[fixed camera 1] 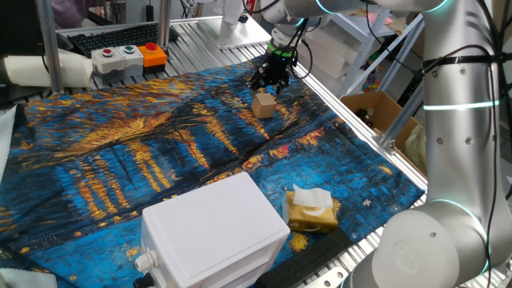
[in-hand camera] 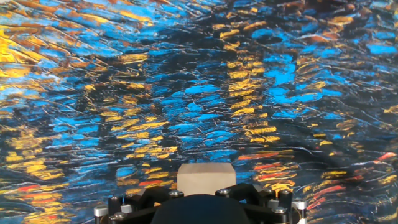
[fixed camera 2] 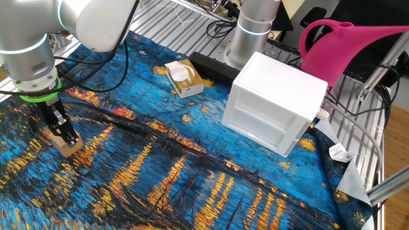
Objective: Pick up the small block on the left and move it to the right
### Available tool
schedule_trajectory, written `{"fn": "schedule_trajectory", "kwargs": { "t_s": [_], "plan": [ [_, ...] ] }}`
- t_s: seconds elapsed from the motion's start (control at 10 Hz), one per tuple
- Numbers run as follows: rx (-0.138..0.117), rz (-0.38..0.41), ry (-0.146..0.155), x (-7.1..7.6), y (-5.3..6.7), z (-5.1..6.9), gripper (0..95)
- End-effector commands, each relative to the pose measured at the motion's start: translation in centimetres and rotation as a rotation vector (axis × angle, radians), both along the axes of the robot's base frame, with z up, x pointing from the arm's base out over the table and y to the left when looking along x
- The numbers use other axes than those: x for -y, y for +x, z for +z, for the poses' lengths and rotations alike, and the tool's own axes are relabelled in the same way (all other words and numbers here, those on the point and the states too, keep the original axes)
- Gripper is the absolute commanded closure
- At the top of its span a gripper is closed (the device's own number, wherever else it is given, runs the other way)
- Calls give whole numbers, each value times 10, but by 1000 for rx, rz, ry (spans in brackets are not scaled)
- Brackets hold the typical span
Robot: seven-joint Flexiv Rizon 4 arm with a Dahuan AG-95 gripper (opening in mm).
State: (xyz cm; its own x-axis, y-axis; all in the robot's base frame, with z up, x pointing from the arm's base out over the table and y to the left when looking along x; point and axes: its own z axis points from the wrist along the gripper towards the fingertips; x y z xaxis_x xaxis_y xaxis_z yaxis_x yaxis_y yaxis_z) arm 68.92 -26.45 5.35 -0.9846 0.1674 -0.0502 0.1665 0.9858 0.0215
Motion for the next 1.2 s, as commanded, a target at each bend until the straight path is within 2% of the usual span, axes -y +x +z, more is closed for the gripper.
{"fn": "schedule_trajectory", "kwargs": {
  "t_s": [0.1, 1.2],
  "plan": [
    [8, -2, 2, 1, 0, -5, 0],
    [56, -6, 17, 5, -4, -34, 0]
  ]
}}
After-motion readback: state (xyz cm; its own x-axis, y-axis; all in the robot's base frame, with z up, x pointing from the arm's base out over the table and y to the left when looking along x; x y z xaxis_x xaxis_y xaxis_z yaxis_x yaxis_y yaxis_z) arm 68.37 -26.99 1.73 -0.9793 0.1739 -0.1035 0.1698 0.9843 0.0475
